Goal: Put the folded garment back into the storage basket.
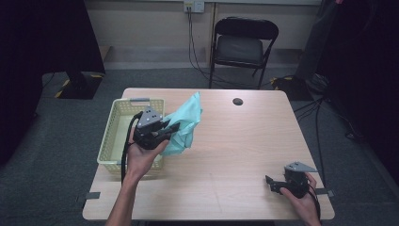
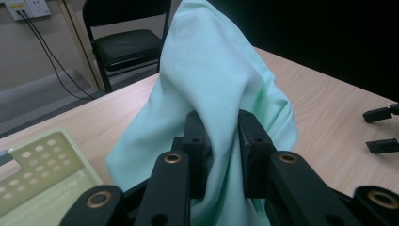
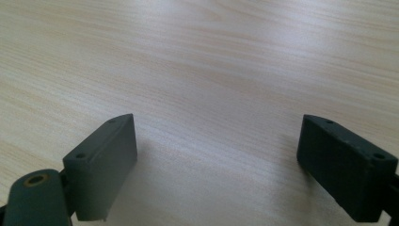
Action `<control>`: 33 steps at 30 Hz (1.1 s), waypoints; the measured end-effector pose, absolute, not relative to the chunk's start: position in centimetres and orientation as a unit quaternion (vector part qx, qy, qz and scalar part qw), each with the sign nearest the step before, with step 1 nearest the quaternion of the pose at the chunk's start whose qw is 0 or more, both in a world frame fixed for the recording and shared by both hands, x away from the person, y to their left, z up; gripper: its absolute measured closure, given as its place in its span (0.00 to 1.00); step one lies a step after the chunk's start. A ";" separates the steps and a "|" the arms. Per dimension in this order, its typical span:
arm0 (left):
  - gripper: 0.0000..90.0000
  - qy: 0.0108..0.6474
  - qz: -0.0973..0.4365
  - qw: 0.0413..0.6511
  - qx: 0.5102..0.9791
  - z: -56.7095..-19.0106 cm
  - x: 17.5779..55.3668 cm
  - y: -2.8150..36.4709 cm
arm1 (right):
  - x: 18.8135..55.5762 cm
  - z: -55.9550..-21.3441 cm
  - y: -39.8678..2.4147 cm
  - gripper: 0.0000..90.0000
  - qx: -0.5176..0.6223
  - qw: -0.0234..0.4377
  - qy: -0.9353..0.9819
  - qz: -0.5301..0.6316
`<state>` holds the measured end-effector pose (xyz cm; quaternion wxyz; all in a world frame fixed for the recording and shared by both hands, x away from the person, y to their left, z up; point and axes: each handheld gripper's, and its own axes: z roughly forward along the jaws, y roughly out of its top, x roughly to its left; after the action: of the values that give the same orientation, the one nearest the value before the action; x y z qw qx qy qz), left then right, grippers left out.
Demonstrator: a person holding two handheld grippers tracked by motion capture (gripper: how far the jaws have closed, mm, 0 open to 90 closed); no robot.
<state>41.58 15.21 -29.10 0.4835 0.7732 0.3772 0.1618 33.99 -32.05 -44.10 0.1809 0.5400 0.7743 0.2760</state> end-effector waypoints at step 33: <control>0.85 0.409 0.199 0.469 0.757 -28.7 41.5 19.2 | 34.0 -44.1 -32.1 0.13 0.540 0.181 0.774 0.276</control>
<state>41.49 19.25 -28.65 0.4688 0.7572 0.4088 0.1995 33.99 -32.05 -44.10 0.1809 0.5400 0.7743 0.2759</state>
